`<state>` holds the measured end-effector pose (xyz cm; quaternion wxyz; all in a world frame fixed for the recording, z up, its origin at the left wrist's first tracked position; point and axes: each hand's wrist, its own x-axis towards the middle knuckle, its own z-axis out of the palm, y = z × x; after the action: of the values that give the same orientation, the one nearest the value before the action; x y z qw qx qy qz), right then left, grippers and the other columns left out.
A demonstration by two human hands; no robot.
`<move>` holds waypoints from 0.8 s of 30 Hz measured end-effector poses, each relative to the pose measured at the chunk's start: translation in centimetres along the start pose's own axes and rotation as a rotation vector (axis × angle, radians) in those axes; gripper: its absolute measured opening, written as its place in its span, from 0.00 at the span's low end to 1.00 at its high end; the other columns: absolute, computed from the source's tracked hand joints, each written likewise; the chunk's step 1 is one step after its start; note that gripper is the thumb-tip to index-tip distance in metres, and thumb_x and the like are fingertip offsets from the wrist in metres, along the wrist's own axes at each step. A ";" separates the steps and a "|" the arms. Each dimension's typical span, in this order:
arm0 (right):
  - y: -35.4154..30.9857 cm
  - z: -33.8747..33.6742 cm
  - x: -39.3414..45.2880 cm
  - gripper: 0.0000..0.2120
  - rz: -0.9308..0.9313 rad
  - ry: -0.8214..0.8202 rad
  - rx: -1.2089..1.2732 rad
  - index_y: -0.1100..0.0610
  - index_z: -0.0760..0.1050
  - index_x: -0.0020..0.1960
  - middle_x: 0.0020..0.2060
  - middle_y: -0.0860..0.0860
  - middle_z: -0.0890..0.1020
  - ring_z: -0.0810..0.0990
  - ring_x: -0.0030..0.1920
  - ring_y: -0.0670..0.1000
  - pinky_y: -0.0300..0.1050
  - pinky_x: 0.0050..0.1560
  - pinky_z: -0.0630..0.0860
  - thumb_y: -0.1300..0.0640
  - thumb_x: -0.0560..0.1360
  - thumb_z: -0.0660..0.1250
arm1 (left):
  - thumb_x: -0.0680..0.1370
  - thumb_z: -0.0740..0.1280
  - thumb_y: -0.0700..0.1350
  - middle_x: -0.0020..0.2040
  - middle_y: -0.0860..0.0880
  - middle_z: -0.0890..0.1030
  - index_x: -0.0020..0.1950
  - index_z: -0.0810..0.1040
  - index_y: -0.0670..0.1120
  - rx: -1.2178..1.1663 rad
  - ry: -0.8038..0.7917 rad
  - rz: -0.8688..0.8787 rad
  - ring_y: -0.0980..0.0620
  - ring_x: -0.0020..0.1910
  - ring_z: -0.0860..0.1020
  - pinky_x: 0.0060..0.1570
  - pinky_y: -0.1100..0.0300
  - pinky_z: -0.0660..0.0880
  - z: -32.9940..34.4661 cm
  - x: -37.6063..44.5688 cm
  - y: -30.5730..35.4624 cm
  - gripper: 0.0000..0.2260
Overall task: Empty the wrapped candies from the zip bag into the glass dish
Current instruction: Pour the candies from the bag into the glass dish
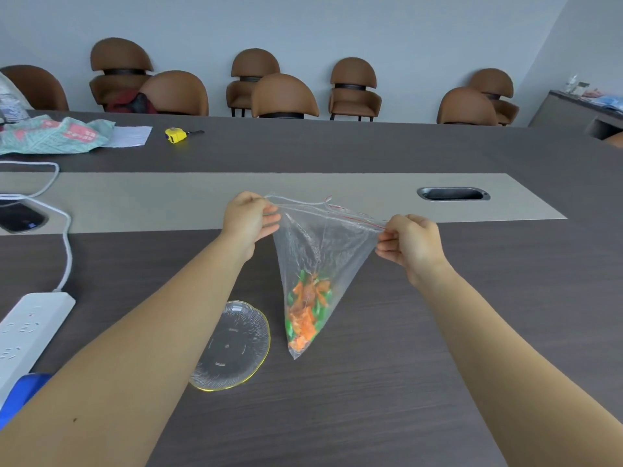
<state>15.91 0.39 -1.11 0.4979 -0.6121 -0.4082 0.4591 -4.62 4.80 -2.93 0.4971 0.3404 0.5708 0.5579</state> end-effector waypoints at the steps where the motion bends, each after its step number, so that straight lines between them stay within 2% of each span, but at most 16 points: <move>1: 0.1 0.2 -0.1 0.08 0.002 -0.015 -0.007 0.61 0.67 0.34 0.29 0.55 0.72 0.71 0.26 0.51 0.37 0.27 0.75 0.67 0.70 0.56 | 0.76 0.57 0.35 0.37 0.48 0.74 0.32 0.66 0.45 -0.004 0.021 0.004 0.47 0.42 0.76 0.44 0.59 0.75 0.1 0.3 -0.1 0.12; 4: 0.1 0.5 -0.1 0.07 0.005 -0.080 -0.054 0.60 0.68 0.35 0.28 0.55 0.72 0.70 0.28 0.51 0.35 0.26 0.74 0.67 0.69 0.56 | 0.78 0.56 0.38 0.41 0.50 0.75 0.33 0.66 0.47 0.019 0.072 0.025 0.47 0.49 0.75 0.43 0.61 0.74 0.3 0.6 -0.4 0.13; 6: 0.2 0.6 0.1 0.08 -0.009 -0.118 -0.145 0.60 0.67 0.33 0.30 0.54 0.70 0.71 0.33 0.52 0.39 0.34 0.75 0.67 0.69 0.57 | 0.78 0.57 0.40 0.49 0.48 0.76 0.34 0.67 0.47 0.046 0.059 0.016 0.47 0.51 0.76 0.45 0.58 0.75 0.2 0.6 -0.6 0.12; 8: 0.2 0.5 0.3 0.09 0.005 -0.159 -0.176 0.59 0.66 0.31 0.32 0.54 0.73 0.74 0.37 0.53 0.43 0.41 0.77 0.66 0.70 0.58 | 0.78 0.58 0.42 0.53 0.46 0.75 0.35 0.68 0.47 0.068 0.009 -0.009 0.46 0.54 0.76 0.50 0.55 0.74 -0.2 0.4 -0.7 0.11; 11: 0.1 0.6 0.4 0.08 0.042 -0.235 -0.057 0.60 0.68 0.35 0.35 0.55 0.78 0.80 0.36 0.52 0.43 0.39 0.79 0.66 0.72 0.59 | 0.78 0.59 0.48 0.57 0.46 0.74 0.45 0.70 0.47 0.038 -0.115 -0.026 0.47 0.57 0.75 0.56 0.53 0.71 -0.6 -0.6 -0.9 0.06; 13: 0.0 0.8 0.3 0.07 0.041 -0.259 0.019 0.61 0.68 0.36 0.35 0.56 0.80 0.82 0.32 0.51 0.39 0.34 0.81 0.67 0.72 0.58 | 0.76 0.62 0.49 0.63 0.46 0.72 0.59 0.69 0.43 0.090 -0.217 -0.019 0.47 0.64 0.72 0.62 0.53 0.68 -0.8 -1.7 -2.1 0.14; 15: 0.0 1.2 0.3 0.07 0.039 -0.268 0.086 0.62 0.68 0.37 0.35 0.57 0.80 0.82 0.32 0.51 0.39 0.33 0.82 0.68 0.72 0.57 | 0.73 0.67 0.46 0.72 0.46 0.66 0.69 0.63 0.43 0.214 -0.311 -0.008 0.48 0.71 0.65 0.68 0.54 0.63 -0.8 -2.8 -3.8 0.27; 17: 0.1 1.7 0.3 0.08 0.034 -0.275 0.130 0.62 0.68 0.36 0.37 0.58 0.79 0.82 0.36 0.54 0.41 0.37 0.82 0.69 0.73 0.56 | 0.70 0.71 0.44 0.76 0.47 0.58 0.74 0.56 0.45 0.363 -0.358 -0.008 0.49 0.75 0.59 0.69 0.56 0.59 -0.4 -3.3 -5.3 0.36; 19: 0.1 1.9 0.3 0.10 0.028 -0.294 0.159 0.62 0.69 0.35 0.38 0.59 0.78 0.81 0.39 0.56 0.42 0.40 0.82 0.69 0.73 0.56 | 0.69 0.73 0.44 0.78 0.49 0.54 0.75 0.52 0.48 0.482 -0.351 -0.003 0.49 0.76 0.55 0.70 0.55 0.58 0.1 -3.3 -6.0 0.42; 22: 0.1 1.7 0.2 0.10 0.035 -0.324 0.229 0.63 0.70 0.35 0.38 0.59 0.78 0.82 0.36 0.54 0.40 0.39 0.82 0.69 0.73 0.56 | 0.68 0.73 0.44 0.77 0.48 0.58 0.75 0.53 0.50 0.538 -0.382 0.000 0.48 0.75 0.59 0.70 0.53 0.60 1.0 -3.0 -6.7 0.41; 24: 0.3 1.5 0.3 0.09 0.047 -0.316 0.285 0.64 0.71 0.36 0.36 0.59 0.78 0.83 0.30 0.50 0.40 0.38 0.83 0.69 0.73 0.56 | 0.70 0.72 0.43 0.71 0.46 0.69 0.71 0.64 0.46 0.566 -0.381 0.036 0.48 0.69 0.69 0.66 0.55 0.66 1.5 -2.7 -7.2 0.31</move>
<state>14.55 0.95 -1.52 0.4985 -0.4653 -0.3977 0.6139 -1.27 1.67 -9.26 0.4707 0.5729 0.5938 0.3125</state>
